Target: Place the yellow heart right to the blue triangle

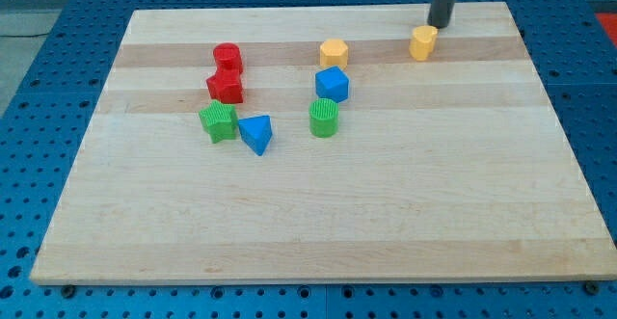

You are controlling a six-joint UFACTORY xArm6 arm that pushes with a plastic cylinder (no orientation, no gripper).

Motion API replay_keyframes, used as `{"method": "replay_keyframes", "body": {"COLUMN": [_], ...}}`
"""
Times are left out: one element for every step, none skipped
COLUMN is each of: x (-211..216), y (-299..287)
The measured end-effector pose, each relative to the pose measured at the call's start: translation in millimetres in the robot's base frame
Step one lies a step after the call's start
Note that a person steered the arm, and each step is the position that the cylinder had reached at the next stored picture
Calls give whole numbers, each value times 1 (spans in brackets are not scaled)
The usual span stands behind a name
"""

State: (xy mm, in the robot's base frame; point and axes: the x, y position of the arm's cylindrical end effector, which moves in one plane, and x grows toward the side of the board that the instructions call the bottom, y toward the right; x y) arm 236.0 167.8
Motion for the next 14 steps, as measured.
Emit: {"method": "replay_keyframes", "body": {"x": [20,63,92,106,78,69,91,122,144,140,131,131,134,150], "y": [-3,-5,-12,-22,-19,-28,-37,-39,-40,-48,-59,-81,-89,-89]}}
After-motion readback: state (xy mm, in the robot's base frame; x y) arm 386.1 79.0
